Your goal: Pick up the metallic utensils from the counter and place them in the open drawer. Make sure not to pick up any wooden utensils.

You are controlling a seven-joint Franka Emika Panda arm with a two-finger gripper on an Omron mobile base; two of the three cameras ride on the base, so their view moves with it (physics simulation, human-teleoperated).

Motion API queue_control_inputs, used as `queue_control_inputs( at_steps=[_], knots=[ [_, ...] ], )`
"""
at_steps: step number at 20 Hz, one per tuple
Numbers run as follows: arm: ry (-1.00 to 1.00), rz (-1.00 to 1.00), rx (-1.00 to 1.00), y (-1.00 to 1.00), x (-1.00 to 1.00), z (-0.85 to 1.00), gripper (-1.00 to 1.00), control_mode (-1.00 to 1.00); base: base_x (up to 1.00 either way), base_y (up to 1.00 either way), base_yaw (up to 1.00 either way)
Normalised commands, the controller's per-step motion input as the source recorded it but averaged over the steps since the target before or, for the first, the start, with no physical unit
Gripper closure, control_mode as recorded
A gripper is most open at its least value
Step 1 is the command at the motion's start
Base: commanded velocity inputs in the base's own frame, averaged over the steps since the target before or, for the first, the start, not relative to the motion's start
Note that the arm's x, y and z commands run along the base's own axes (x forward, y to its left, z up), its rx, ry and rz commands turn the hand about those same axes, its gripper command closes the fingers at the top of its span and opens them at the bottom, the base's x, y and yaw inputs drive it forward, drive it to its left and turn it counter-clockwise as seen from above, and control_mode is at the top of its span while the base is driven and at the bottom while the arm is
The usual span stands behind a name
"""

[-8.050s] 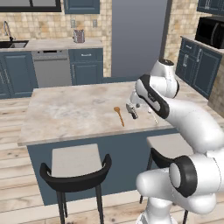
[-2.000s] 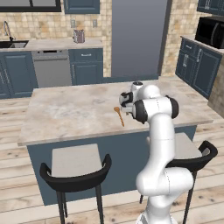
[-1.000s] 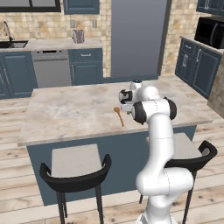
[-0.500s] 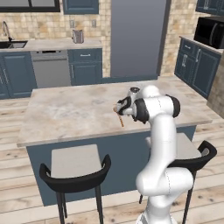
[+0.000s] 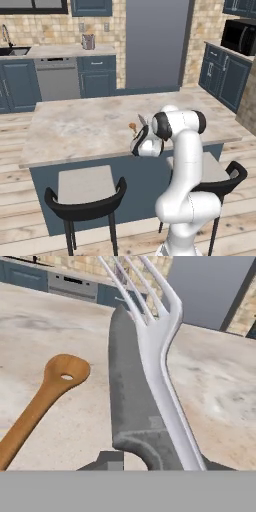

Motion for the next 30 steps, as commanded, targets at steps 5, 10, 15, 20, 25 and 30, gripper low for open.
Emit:
queue_control_inputs(
  at_steps=[5,10,15,20,25,30],
  knots=[
    [0.13,0.00,0.00,-0.07,-0.02,0.86,1.00,-1.00,0.00,0.00,0.00],
    [0.13,0.00,0.00,-0.05,-0.15,1.00,1.00,-1.00,0.00,0.00,0.00],
    [0.21,0.00,0.07,-0.02,-0.47,1.00,1.00,-1.00,0.00,0.00,0.00],
    [0.14,0.00,0.03,0.00,-0.27,1.00,1.00,-1.00,0.00,0.00,0.00],
    [0.42,0.00,0.00,-0.03,-0.01,1.00,1.00,-1.00,0.00,0.00,0.00],
    [0.56,0.00,0.00,-0.07,-0.05,0.97,1.00,-1.00,0.00,0.00,0.00]
  ],
)
